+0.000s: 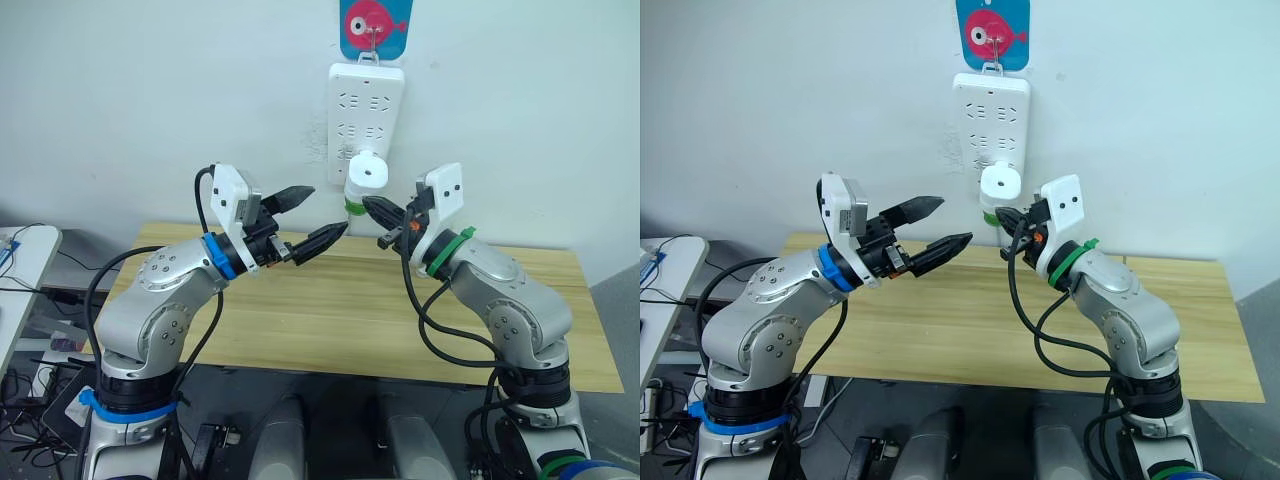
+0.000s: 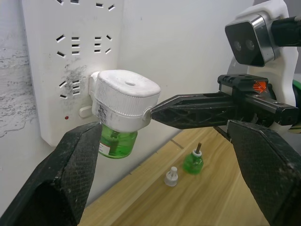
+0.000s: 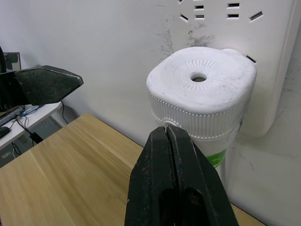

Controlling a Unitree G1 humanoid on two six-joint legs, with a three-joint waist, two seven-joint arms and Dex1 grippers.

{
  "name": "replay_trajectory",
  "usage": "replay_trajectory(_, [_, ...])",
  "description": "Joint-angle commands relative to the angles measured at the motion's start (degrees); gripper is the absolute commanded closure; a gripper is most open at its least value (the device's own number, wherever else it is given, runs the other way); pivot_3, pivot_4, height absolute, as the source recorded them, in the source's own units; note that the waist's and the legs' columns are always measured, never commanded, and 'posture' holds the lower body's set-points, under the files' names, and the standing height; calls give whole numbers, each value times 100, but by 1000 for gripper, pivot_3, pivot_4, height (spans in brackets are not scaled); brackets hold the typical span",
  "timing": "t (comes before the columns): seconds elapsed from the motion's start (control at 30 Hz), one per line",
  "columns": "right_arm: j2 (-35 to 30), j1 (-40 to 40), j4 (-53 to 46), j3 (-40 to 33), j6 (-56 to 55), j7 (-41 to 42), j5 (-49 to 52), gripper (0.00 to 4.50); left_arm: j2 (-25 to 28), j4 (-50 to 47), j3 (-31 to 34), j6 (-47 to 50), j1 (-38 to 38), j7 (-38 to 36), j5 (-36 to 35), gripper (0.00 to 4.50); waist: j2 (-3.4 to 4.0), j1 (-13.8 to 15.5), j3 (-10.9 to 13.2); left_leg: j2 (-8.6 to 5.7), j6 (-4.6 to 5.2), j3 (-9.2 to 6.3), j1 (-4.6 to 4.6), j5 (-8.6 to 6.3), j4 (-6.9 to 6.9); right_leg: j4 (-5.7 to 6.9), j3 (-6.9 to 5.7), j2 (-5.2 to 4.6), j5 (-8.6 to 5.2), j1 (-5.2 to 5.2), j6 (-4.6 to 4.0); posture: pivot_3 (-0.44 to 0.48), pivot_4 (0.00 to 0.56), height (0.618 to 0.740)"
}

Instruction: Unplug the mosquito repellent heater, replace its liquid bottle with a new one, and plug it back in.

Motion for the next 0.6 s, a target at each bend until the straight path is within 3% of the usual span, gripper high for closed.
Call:
replay_trajectory(0.03, [20, -66, -93, 12, -169, 5, -50, 4486, 25, -172, -23, -58, -48, 39, -106, 0, 0, 0, 0, 0, 0, 0, 0, 0, 0, 0, 0, 0, 0, 0, 0, 71, 238, 740])
replay_trajectory(0.37, [-58, -35, -89, 80, -168, 98, -92, 4486, 7, -149, -59, -93, -39, 81, -98, 0, 0, 1, 0, 0, 0, 0, 0, 0, -1, -1, 0, 0, 0, 0, 0, 75, 234, 740])
replay_trajectory(0.6, [229, -163, 70, -226, -162, -185, -36, 4486, -2, -107, -66, -119, -49, 109, -107, 0, 0, 0, 0, 0, 0, 1, 0, 0, -1, 0, 1, 0, 0, 0, 0, 74, 236, 740])
